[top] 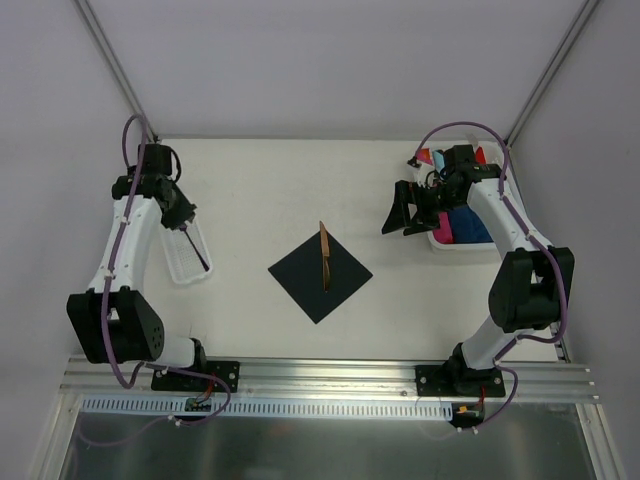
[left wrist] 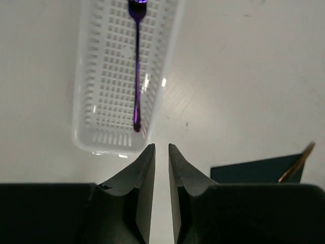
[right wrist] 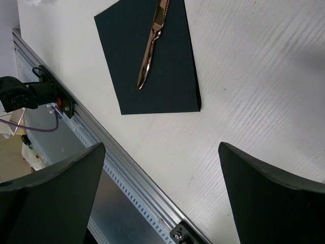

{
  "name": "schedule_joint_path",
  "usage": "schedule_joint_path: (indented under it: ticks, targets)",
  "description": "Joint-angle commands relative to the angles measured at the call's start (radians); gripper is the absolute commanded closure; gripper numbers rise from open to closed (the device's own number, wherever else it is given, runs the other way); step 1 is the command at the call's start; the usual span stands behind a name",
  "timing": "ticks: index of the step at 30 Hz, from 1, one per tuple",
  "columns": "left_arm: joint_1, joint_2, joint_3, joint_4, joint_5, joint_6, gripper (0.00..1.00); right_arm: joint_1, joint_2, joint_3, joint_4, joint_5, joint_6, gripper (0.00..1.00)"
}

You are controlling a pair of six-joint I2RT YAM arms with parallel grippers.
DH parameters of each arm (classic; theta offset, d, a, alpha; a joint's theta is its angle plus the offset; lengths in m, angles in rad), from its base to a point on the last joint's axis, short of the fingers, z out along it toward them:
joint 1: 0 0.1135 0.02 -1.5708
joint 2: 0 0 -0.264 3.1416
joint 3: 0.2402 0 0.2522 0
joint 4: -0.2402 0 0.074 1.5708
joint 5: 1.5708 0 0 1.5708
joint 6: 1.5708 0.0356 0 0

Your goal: Place the utensils on the paper napkin and roll it up

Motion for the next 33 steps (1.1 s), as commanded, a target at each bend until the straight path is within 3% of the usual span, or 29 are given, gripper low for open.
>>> schedule_joint_path:
  ticks: [1,5,10,17,33]
  targets:
    - [0.115,0.046,-0.053,0.008,0.023,0.09,0.84,-0.004,-0.001,0.02,-0.025,-0.023,-0.002,0.01]
    - [0.189,0.117,-0.104,0.111,0.069,0.113,0.85,-0.004,0.004,0.022,-0.026,-0.024,-0.007,0.01]
    - [0.192,0.238,-0.035,0.138,0.036,0.155,0.85,-0.004,0.005,0.011,-0.026,-0.023,-0.013,0.01]
    - [0.192,0.384,0.022,0.198,0.085,0.166,0.76,-0.006,0.019,0.011,-0.028,-0.019,-0.018,0.01]
    - [0.192,0.528,0.005,0.318,0.129,0.195,0.73,-0.009,0.034,0.017,-0.031,-0.019,-0.019,0.01]
